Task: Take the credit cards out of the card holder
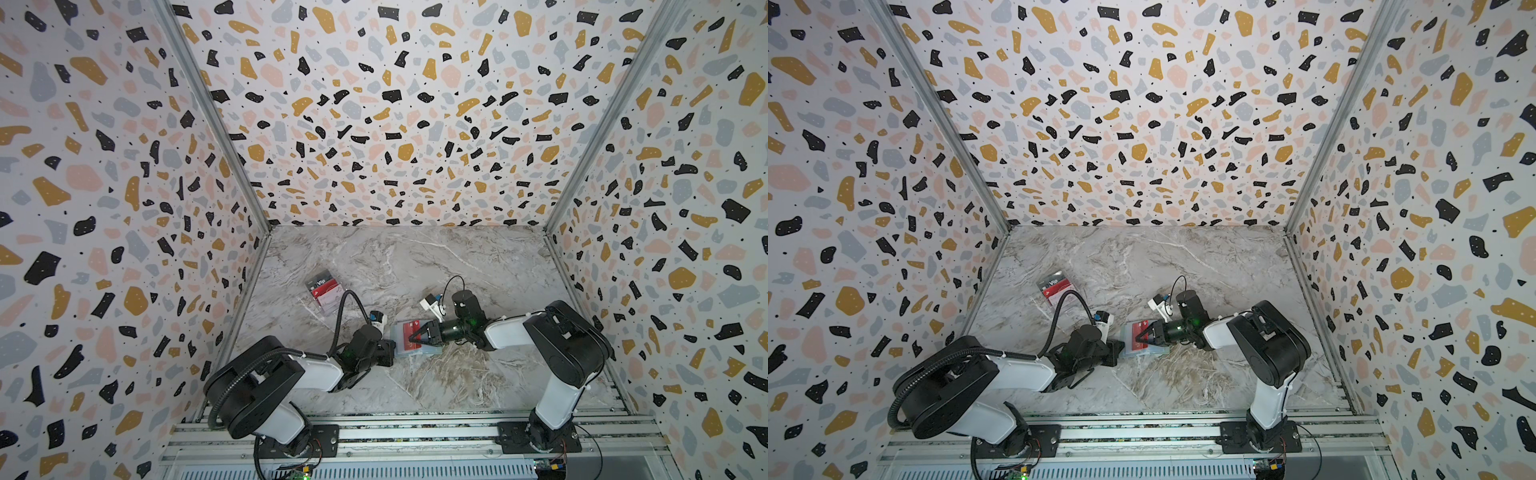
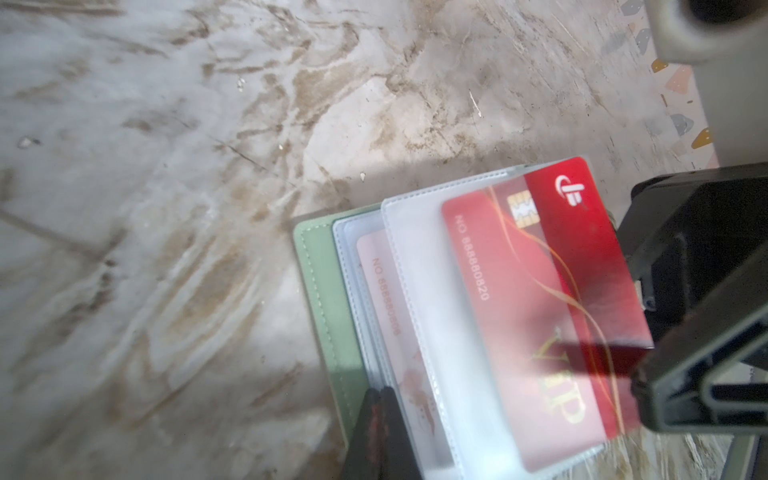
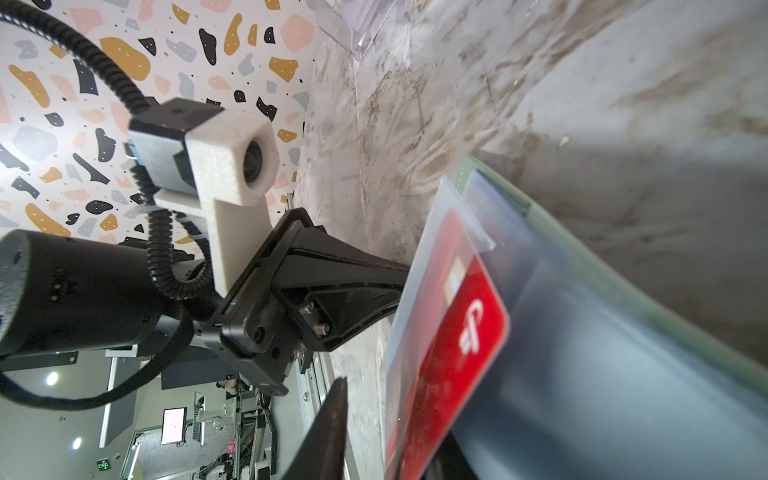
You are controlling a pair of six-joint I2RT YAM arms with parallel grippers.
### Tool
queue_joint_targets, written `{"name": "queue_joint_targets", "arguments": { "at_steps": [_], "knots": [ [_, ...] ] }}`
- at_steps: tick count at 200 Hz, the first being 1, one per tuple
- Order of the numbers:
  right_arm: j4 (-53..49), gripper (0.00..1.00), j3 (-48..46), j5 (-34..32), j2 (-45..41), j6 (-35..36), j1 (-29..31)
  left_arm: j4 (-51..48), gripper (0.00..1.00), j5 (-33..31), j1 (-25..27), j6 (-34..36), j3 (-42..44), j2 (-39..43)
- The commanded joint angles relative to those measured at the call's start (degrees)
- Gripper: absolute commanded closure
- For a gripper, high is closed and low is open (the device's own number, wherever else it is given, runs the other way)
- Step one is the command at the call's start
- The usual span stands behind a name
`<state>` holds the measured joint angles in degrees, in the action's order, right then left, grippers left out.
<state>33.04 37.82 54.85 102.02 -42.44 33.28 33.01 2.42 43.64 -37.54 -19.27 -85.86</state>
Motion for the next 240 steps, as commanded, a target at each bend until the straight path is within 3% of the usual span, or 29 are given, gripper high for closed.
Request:
{"name": "queue_joint_targets", "arguments": {
  "at_steps": [1, 115, 163, 240],
  "knots": [
    [0.8, 0.73, -0.6, 1.5, -3.0, 1.0, -0.7, -2.0, 1.00, -0.8, -0.2, -0.1, 0.3, -1.0],
    [-3.0, 0.90, -1.9, 0.1, -4.4, 3.1, -3.3, -1.8, 1.00, -1.5, -0.2, -0.3, 0.9, 0.1],
    [-9.1, 0.97, -0.9, -2.1, -5.7, 6.4, -3.6, -2.2, 1.00, -1.7, -0.2, 0.2, 0.9, 0.9],
    [-29.6, 1.00, 4.5, -7.1, -11.0, 20.5, -6.6, -5.1, 1.00, -2.0, -0.2, 2.3, -1.3, 3.2]
  ]
}}
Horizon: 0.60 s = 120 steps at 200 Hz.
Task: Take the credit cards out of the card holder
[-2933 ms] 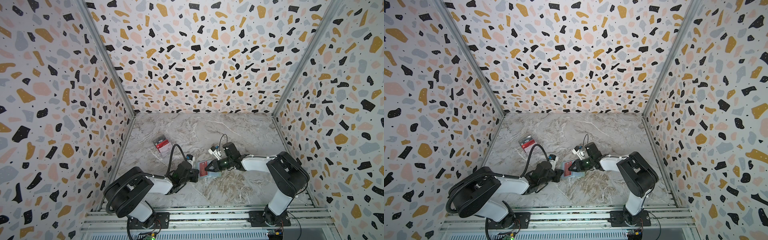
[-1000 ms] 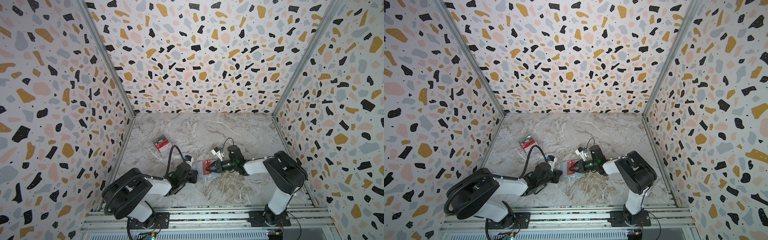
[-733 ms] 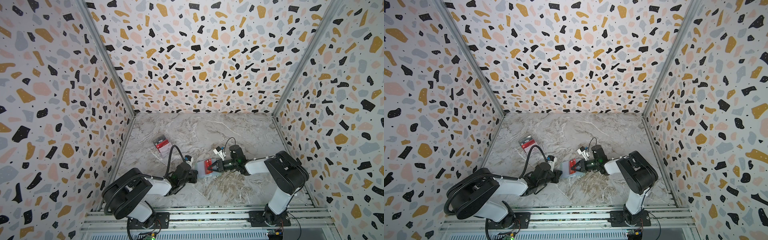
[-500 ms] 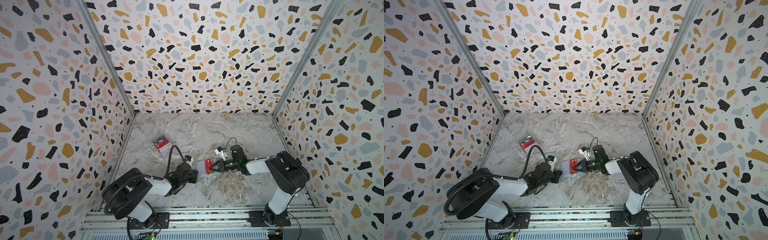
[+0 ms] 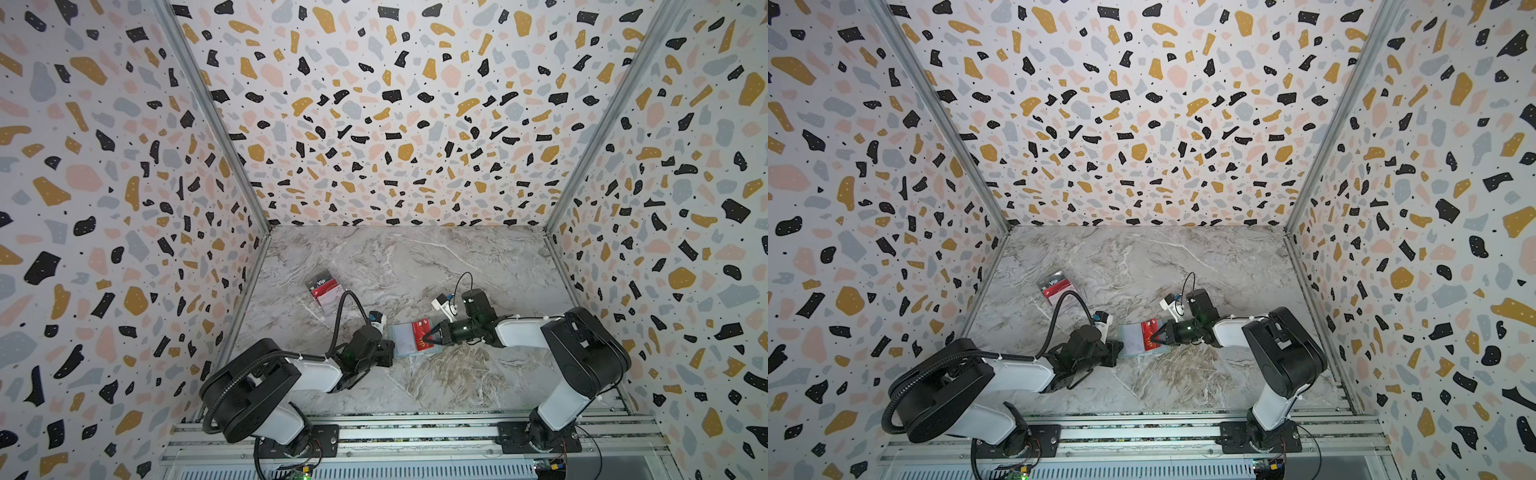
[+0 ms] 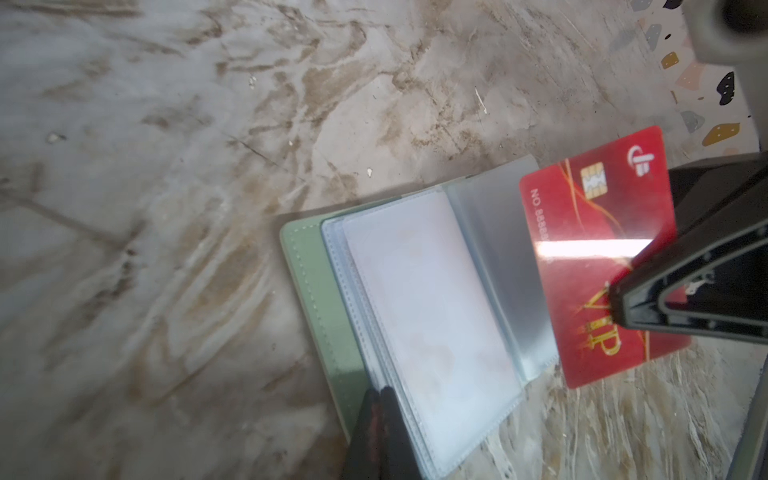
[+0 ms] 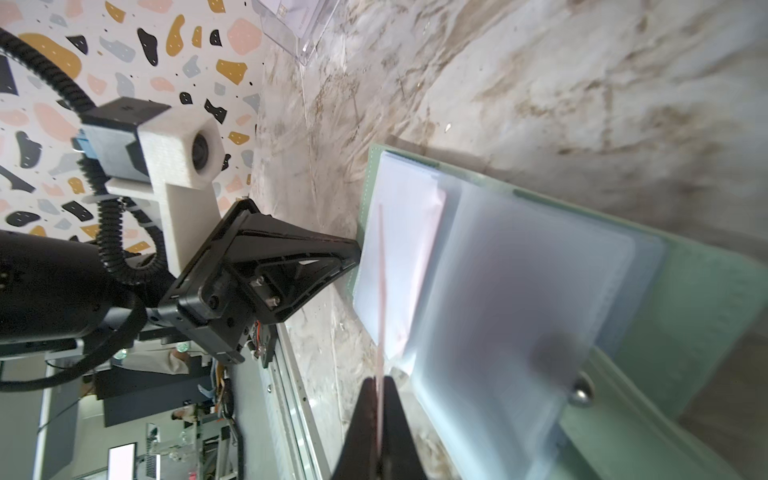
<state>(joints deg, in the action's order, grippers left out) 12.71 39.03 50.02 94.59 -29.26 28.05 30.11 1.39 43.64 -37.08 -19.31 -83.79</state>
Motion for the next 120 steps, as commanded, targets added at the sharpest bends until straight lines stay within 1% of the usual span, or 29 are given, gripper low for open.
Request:
{"name": "queue_joint_targets", "arguments": {
  "at_steps": [1, 24, 46, 58, 62, 72, 83, 96, 120],
  "knots": [
    [-9.5, 1.00, 3.3, -2.2, -3.7, 7.5, -1.4, -2.3, 1.00, -0.9, -0.2, 1.9, -1.3, 1.2],
    [-14.2, 1.00, 4.9, -2.7, -5.1, 12.1, -2.0, -3.1, 1.00, -0.6, -0.2, 2.9, -2.3, 2.5],
    [-16.6, 1.00, 5.7, -2.2, -6.1, 15.0, -2.3, -4.7, 1.00, -0.1, -0.2, 4.2, -3.7, 4.4],
    [-17.3, 1.00, 6.0, -1.3, -6.6, 16.5, -2.2, -7.2, 0.93, 0.1, -0.3, 5.3, -5.2, 5.3],
    [-17.4, 1.00, 6.0, -1.0, -6.9, 16.9, -2.3, -8.0, 0.88, 0.4, -0.2, 5.9, -5.8, 5.7],
    [-17.5, 1.00, 6.2, 0.2, -7.4, 17.8, -2.2, -9.5, 0.73, 2.4, -0.3, 7.4, -6.9, 6.5],
    [-17.3, 1.00, 6.2, 2.1, -8.1, 18.4, -2.3, -11.2, 0.62, 3.8, -0.5, 8.3, -8.2, 7.3],
    [-17.2, 1.00, 6.1, 3.8, -8.8, 19.1, -2.3, -12.3, 0.54, 5.7, -1.0, 9.1, -9.2, 8.6],
    [-17.1, 1.00, 5.7, 6.8, -10.6, 20.5, -2.3, -14.3, 0.44, 10.8, -2.5, 10.1, -11.2, 11.1]
  ]
}}
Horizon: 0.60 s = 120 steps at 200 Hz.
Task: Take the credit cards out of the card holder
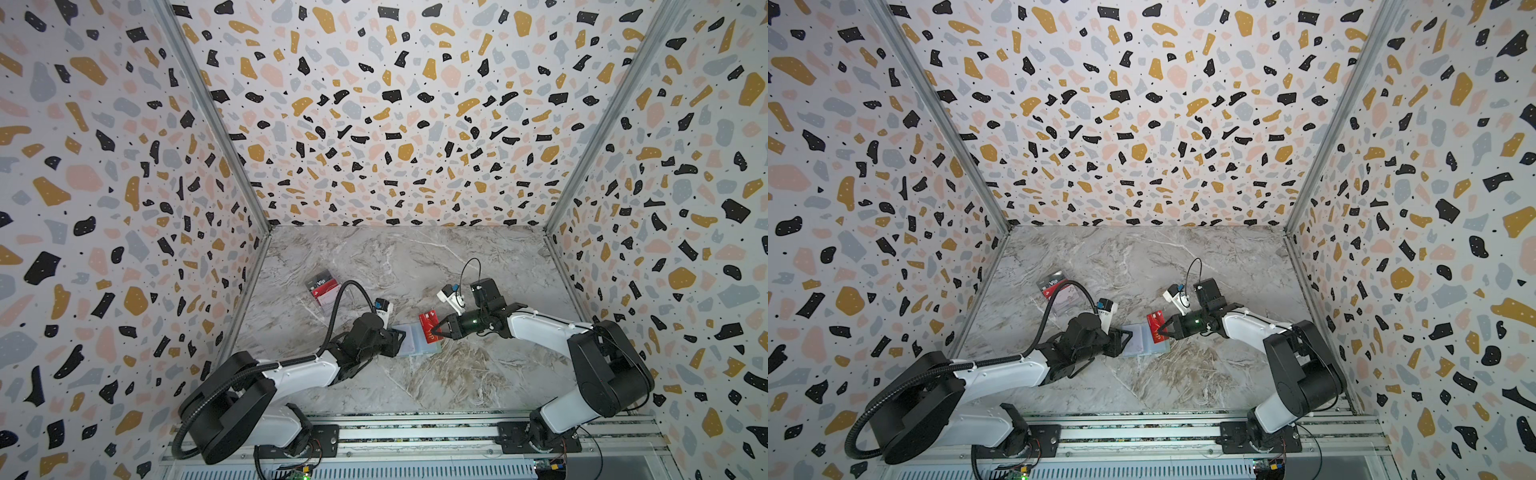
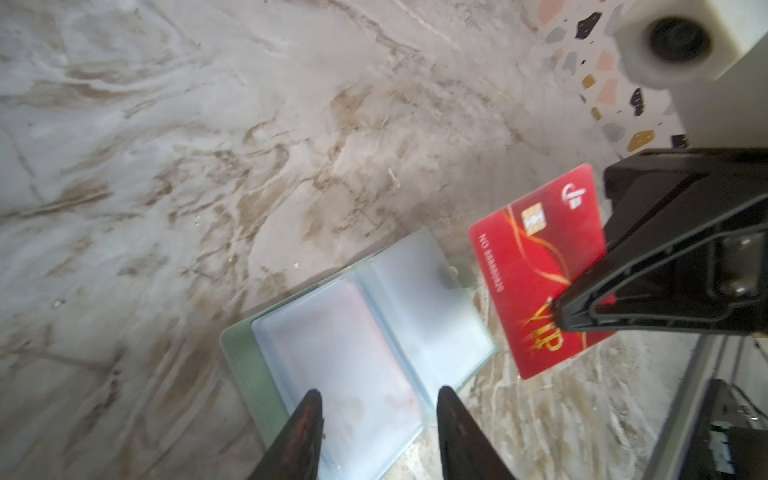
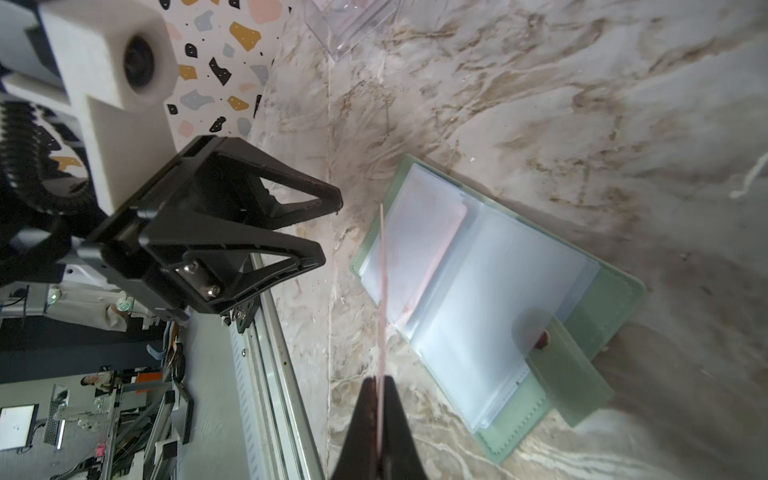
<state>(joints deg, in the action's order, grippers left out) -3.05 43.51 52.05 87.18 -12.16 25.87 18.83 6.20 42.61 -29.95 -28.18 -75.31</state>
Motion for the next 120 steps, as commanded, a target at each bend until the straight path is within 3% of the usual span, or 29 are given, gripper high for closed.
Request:
{"name": "queue_joint_targets", "arguments": {
  "at_steps": [1, 49, 88, 120],
  "knots": [
    [-1.2, 1.00, 1.2, 4.9, -3.2, 3.5, -0.2, -3.1, 0.44, 6.1, -1.6, 3.0, -2.4, 2.8],
    [0.7, 1.00, 0.8, 12.4, -5.6, 5.6, -0.2, -8.2, 0.34, 16.3, -4.5, 5.7, -6.4, 8.1],
    [1.3, 1.00, 1.9, 16.0, -5.9, 6.0, -0.2, -4.9, 0.36, 23.9, -6.0, 4.8, -6.5, 10.9],
    [1.2, 1.00, 2.5, 18.8, -6.0, 6.9, 0.0, -0.7, 0.43, 28.5, -6.5, 3.7, -6.7, 10.5]
  ]
}}
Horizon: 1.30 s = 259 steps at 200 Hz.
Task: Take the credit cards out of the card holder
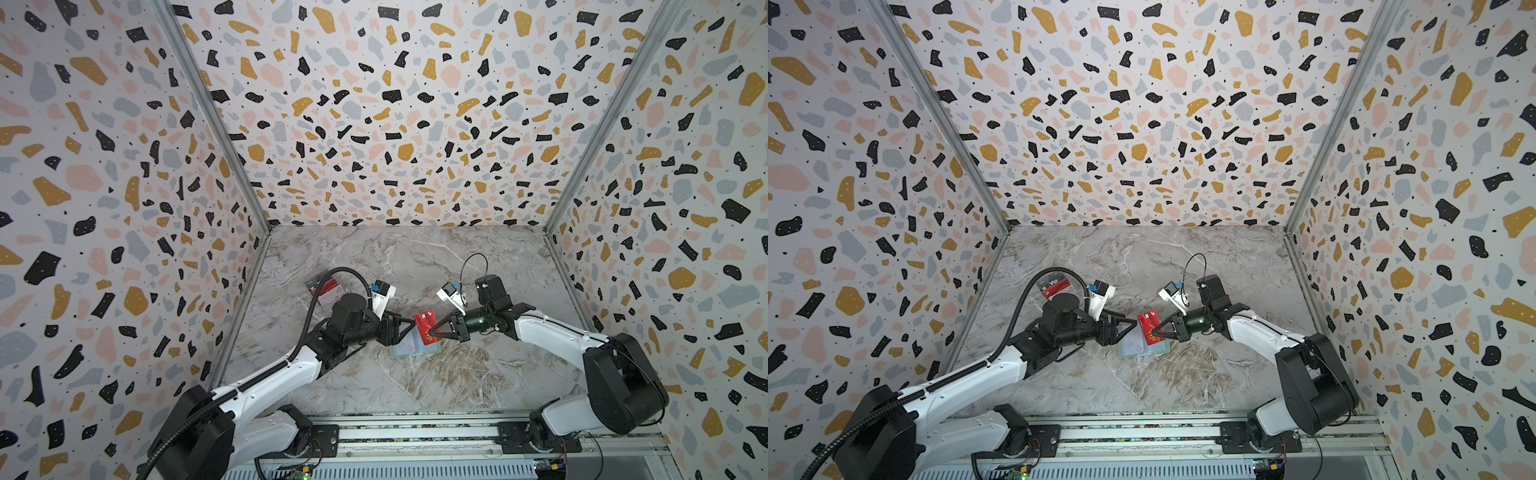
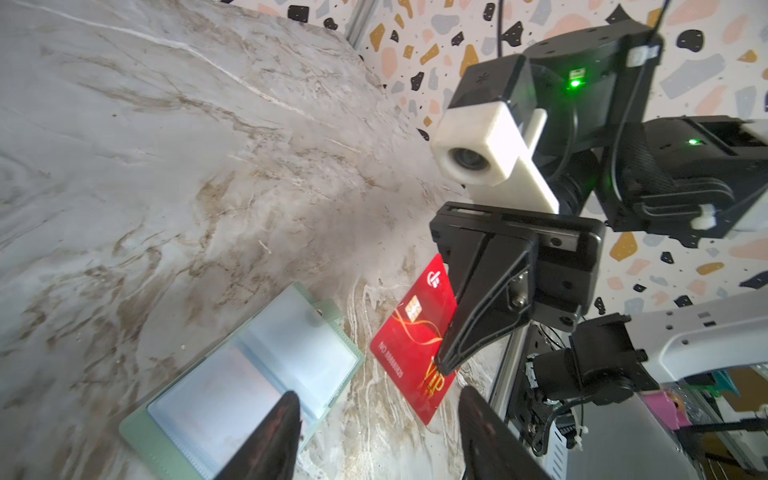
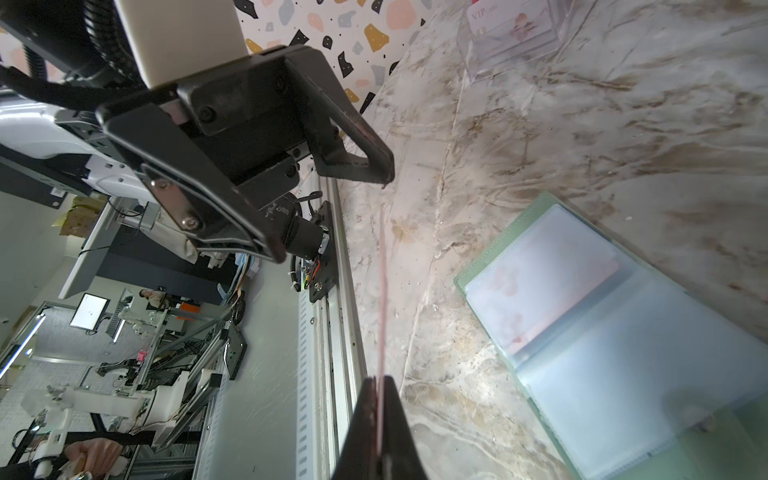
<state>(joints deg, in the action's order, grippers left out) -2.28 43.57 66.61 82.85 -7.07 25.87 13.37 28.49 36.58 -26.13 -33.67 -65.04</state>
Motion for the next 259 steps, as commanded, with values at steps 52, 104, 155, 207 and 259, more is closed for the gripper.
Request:
{"name": "queue_joint_targets", "arguments": {
  "at_steps": [52, 104, 155, 207, 259],
  "knots": [
    [-2.9, 1.00, 4.7, 4.9, -2.2, 5.8, 2.5, 7.3, 0.61, 12.6, -0.5, -1.5, -2.4, -2.3],
    [-2.1, 1.00, 4.9, 5.2, -0.4, 5.7, 3.4, 8.2, 0.72, 12.4, -0.5, -2.9, -2.2, -1.3],
    [-2.2, 1.00, 4.7, 5.8, 0.1, 6.3, 3.3, 10.1, 0.82, 11.7, -0.5, -4.5, -1.0, 0.7],
    [-2.0, 1.00, 5.0, 6.4, 0.9, 6.6, 3.5, 10.1, 0.96, 12.4, -0.5, -4.9, -0.9, 0.8],
    [5.0, 0.70, 2.9, 2.4, -1.8, 0.8, 2.7, 9.6, 1.00, 8.2, -0.8, -5.6, -0.5, 2.1]
  ]
}}
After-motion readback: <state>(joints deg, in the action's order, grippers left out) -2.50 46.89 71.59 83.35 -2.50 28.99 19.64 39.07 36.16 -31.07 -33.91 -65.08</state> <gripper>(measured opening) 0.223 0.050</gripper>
